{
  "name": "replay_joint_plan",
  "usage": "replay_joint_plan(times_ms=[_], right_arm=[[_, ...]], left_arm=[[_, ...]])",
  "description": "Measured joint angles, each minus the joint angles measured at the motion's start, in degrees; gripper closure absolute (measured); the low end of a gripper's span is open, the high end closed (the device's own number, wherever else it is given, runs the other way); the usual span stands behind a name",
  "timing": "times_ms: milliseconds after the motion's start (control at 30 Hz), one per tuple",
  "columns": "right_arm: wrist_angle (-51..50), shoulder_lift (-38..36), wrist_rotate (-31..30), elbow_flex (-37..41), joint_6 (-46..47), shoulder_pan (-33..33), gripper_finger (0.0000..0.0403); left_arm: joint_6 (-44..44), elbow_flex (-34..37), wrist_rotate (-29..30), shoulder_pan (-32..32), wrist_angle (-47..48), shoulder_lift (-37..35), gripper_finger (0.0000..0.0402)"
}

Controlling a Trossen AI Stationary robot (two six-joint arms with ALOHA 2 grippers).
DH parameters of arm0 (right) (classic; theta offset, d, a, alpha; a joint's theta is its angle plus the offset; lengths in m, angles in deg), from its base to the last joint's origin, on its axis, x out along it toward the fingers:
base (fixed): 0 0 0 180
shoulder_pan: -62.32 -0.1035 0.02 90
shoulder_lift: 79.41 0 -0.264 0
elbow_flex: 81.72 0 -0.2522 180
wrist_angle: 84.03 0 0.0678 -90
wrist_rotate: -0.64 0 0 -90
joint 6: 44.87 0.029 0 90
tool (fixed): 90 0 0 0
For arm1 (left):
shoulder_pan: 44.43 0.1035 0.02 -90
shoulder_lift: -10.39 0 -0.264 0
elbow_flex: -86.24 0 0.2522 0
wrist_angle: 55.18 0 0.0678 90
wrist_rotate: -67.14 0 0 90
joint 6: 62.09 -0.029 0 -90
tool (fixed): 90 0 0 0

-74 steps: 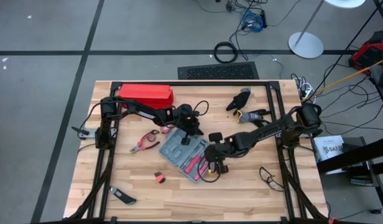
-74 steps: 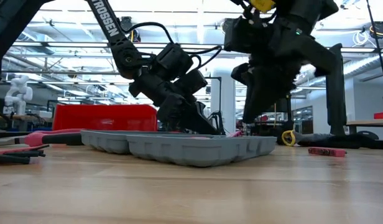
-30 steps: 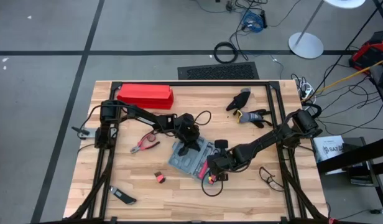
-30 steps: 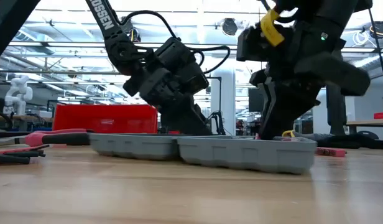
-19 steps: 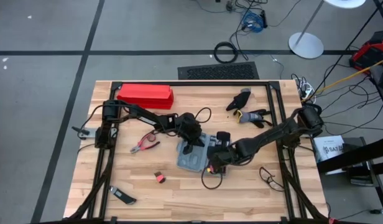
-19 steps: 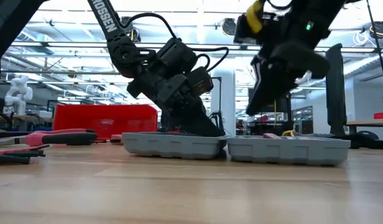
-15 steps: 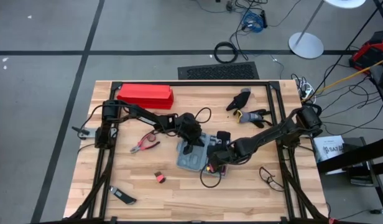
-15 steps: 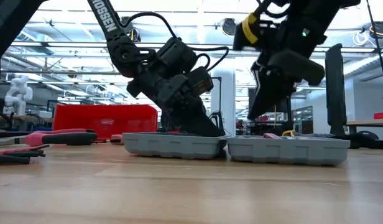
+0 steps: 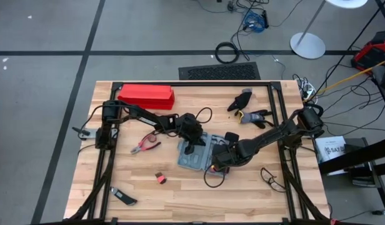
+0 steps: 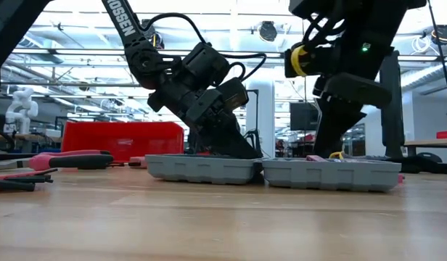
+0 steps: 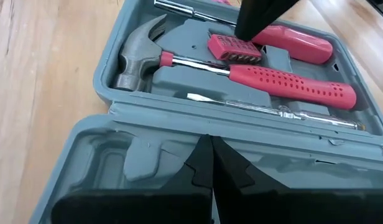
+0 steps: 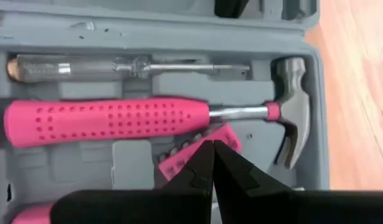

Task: Prefit tool cases
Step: Put the screwdriver bit holder in the gray pre-fit tool case

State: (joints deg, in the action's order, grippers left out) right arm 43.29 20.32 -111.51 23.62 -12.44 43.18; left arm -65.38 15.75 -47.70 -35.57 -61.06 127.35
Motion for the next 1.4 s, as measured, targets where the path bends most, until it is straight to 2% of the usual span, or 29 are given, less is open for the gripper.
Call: replay_joint_plan(times_ms=[233,533,667,933,1133,1400], right_arm=[[-4.11,-0.11,0.13,-0.02,6.18,-0.96,0.0403],[-1.42,1.34,1.74,1.05,6.29,-0.19,0.0403],[3.04,1.02,3.06,3.03,6.33,0.01,0.0403],[6.02,-0.4,4.75,3.13,5.61,-0.03,0.0403],[6.24,-2.81,-1.6,3.17,3.13,0.65,0.0403],[10.05,-1.17,0.15,3.21,-2.39,4.11,0.0403]], left_arm=[[0.0,0.04,0.09,0.0,-0.04,0.0,0.0402],[0.02,0.11,0.49,-0.08,-1.37,0.0,0.0402],[0.0,0.11,0.51,-0.2,-1.36,0.0,0.0401],[0.0,0.15,0.49,-0.2,-1.2,0.0,0.0402],[-0.02,0.09,0.46,-0.22,-1.58,0.02,0.0402],[-0.04,0.09,1.08,-0.26,-1.7,0.02,0.0402]])
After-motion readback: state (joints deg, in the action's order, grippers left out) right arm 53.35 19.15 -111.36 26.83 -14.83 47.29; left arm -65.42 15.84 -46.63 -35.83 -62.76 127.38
